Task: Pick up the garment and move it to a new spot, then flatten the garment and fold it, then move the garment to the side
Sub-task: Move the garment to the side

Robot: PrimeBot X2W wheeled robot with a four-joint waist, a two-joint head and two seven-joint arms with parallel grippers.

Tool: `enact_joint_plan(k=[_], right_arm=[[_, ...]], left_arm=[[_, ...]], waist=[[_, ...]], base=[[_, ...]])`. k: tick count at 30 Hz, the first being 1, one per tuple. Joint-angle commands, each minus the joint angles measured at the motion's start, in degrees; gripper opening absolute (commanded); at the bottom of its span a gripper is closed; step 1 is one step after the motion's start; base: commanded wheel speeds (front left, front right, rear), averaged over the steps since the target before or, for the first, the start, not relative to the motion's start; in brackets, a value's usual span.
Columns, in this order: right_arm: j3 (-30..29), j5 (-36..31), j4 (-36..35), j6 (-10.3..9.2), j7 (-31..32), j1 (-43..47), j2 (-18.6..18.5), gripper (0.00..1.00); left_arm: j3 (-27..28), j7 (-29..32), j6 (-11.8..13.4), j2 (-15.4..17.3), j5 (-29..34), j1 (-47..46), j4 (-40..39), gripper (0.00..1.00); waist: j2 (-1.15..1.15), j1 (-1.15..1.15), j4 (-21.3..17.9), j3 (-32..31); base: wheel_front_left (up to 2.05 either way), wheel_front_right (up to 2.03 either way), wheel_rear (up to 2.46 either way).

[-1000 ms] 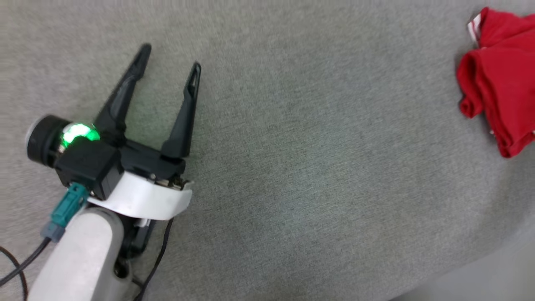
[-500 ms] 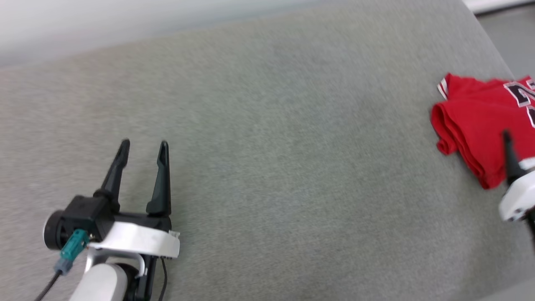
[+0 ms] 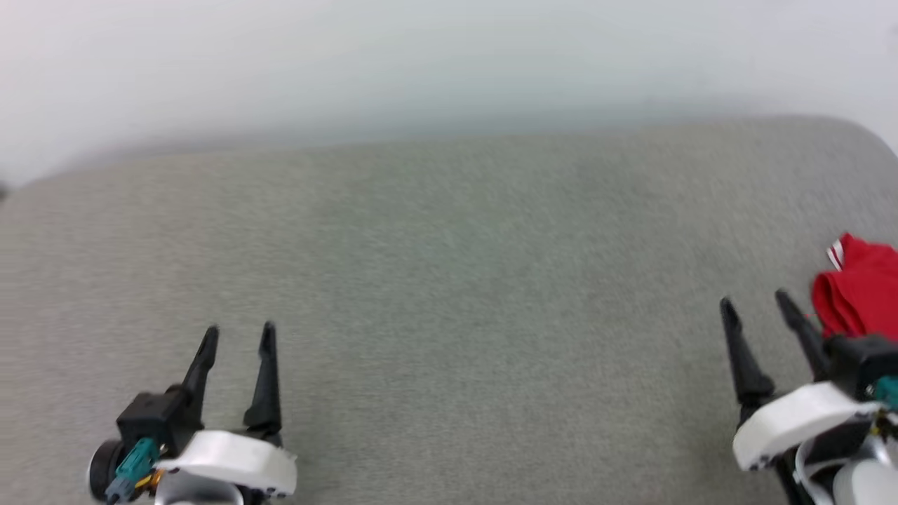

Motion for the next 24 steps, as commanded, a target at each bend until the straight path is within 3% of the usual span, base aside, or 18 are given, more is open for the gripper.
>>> enact_joint_plan(k=[1, 12, 24], right_arm=[[-0.13, -0.42, -1.83, -0.06, -0.37, 2.61, 0.45, 1.0], [-0.35, -2.27, -12.54, -0.04, 2.07, 13.88, 4.65, 1.0], [-0.86, -2.29, -15.54, -0.04, 3.68, 16.82, 6.19, 1.0]], left_arm=[[0.53, -0.35, 0.3, 0.21, -0.1, 1.46, 0.75, 1.0], [0.09, -0.69, 0.1, 0.44, 0.57, 6.27, 2.45, 1.0], [-0.55, -0.89, 0.07, -0.12, 1.02, 6.76, 2.71, 1.0]], waist=[[0.0, 0.01, 3.36, -3.86], [0.0, 0.01, 4.59, -7.76], [0.0, 0.01, 4.0, -8.62]], base=[[0.0, 0.0, 0.0], [0.0, 0.0, 0.0], [0.0, 0.0, 0.0]])
